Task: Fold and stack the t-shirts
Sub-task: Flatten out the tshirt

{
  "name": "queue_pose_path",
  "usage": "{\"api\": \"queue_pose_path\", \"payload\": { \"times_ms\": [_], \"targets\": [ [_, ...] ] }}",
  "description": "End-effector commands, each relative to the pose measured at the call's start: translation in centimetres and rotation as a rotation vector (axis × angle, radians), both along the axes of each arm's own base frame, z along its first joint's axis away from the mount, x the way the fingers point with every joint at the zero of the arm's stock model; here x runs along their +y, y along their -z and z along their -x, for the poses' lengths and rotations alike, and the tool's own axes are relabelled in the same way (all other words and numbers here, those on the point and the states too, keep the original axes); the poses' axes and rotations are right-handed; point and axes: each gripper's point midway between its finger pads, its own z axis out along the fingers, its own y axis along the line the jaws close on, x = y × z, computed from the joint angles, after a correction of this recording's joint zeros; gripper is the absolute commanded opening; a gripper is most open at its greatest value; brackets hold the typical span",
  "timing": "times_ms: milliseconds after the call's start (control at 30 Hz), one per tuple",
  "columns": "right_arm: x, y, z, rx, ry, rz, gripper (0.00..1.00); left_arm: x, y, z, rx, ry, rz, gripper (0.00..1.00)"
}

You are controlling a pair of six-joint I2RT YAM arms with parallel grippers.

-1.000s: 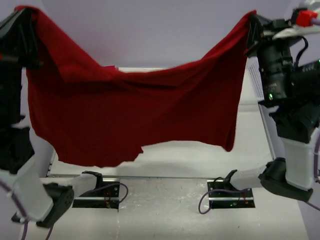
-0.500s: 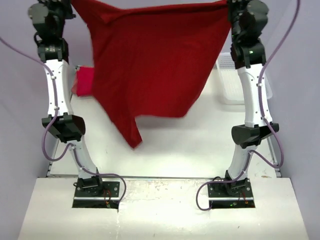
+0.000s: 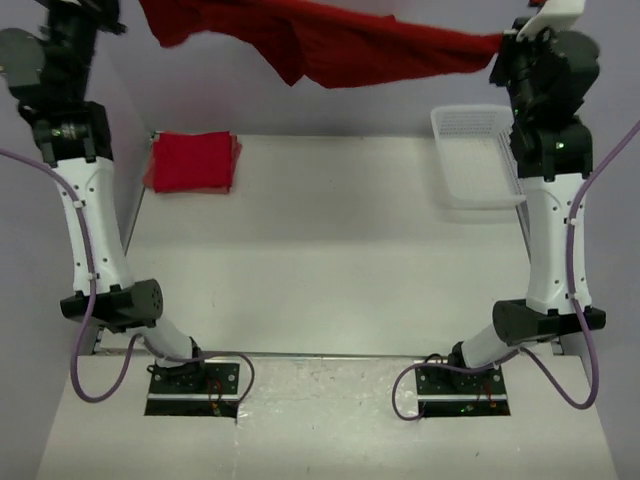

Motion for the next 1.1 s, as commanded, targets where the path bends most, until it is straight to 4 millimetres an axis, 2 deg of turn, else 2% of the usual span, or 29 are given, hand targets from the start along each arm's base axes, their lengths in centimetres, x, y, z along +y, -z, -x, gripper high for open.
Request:
{"api": "queue_pose_path", "payload": {
  "times_ms": [0,33,67,100,133,167,200,233,267,300,333,367,400,433,467,500,600,633,667,733,867,967,1067],
  "targets": [
    [1.3,20.6,-1.3,0.583,0.097,-0.096,0.00,-4.1,17.7,-7.2,0.526,-0.049,0.015,0.00],
    [1.9,22.9,-0.6,0.644,0.102,-0.115,0.00,-5.0,21.0,-6.8,0.605,-0.025,0.038,0.00],
    [2.9,25.1,0.6,0.709,0.116,-0.175,0.00,-5.1,27.3,-5.5,0.750,-0.053,0.135,0.00],
    [3.1,28.4,1.8,0.805,0.138,-0.204,0.00,-5.8,30.7,-4.6,0.830,-0.066,0.176,0.00],
    [3.3,30.0,2.8,0.863,0.172,-0.242,0.00,-5.6,34.3,-3.4,0.936,-0.087,0.294,0.00],
    [3.4,31.7,3.9,0.921,0.200,-0.260,0.00,-5.6,40.7,-0.6,1.090,-0.113,0.319,0.00],
    [3.7,34.0,6.0,0.963,0.209,-0.282,0.00,-5.3,43.2,0.8,1.158,-0.145,0.344,0.00],
    [4.4,34.9,7.2,0.965,0.184,-0.310,0.00,-4.9,45.6,2.6,1.238,-0.188,0.386,0.00],
    [5.9,34.5,7.3,0.910,0.098,-0.361,0.00,-5.8,48.5,5.6,1.325,-0.148,0.392,0.00],
    [8.0,32.7,9.6,0.868,-0.046,-0.461,0.00,-5.8,49.7,6.9,1.355,-0.149,0.383,0.00],
    [8.7,34.8,11.0,0.885,-0.079,-0.491,0.00,-5.8,51.4,9.7,1.420,-0.166,0.405,0.00],
    [8.5,34.9,13.0,0.866,-0.071,-0.534,0.00,-6.1,51.7,10.7,1.421,-0.136,0.400,0.00],
    [8.5,34.9,13.8,0.858,-0.067,-0.543,0.00,-6.0,52.2,11.6,1.430,-0.142,0.397,0.00],
    [8.0,35.5,14.9,0.868,-0.033,-0.545,0.00,-5.7,52.7,13.4,1.459,-0.174,0.437,0.00],
    [7.4,36.0,15.6,0.863,0.020,-0.557,0.00,-5.8,52.8,14.1,1.460,-0.169,0.455,0.00],
    [5.7,35.5,16.0,0.804,0.102,-0.537,0.00,-6.1,52.7,14.5,1.457,-0.153,0.467,0.00],
    [3.4,36.8,17.1,0.797,0.227,-0.498,0.00,-5.9,52.3,15.9,1.438,-0.176,0.531,0.00],
    [1.8,37.4,17.3,0.796,0.310,-0.456,0.00,-5.8,52.3,16.4,1.436,-0.180,0.540,0.00],
    [1.5,37.9,17.5,0.808,0.332,-0.442,0.00,-5.2,52.3,16.7,1.440,-0.223,0.546,0.00],
    [1.3,39.3,17.7,0.851,0.357,-0.417,0.00,-4.9,51.9,17.2,1.428,-0.237,0.535,0.00],
    [2.3,41.7,17.7,0.905,0.321,-0.429,0.00,-3.4,52.0,17.7,1.425,-0.322,0.499,0.00],
    [2.3,43.5,18.4,0.947,0.333,-0.426,0.00,-3.6,52.1,17.6,1.426,-0.299,0.461,0.00],
    [2.4,43.7,18.8,0.933,0.318,-0.438,0.00,-4.6,51.8,16.9,1.412,-0.226,0.417,0.00]
  ]
}}
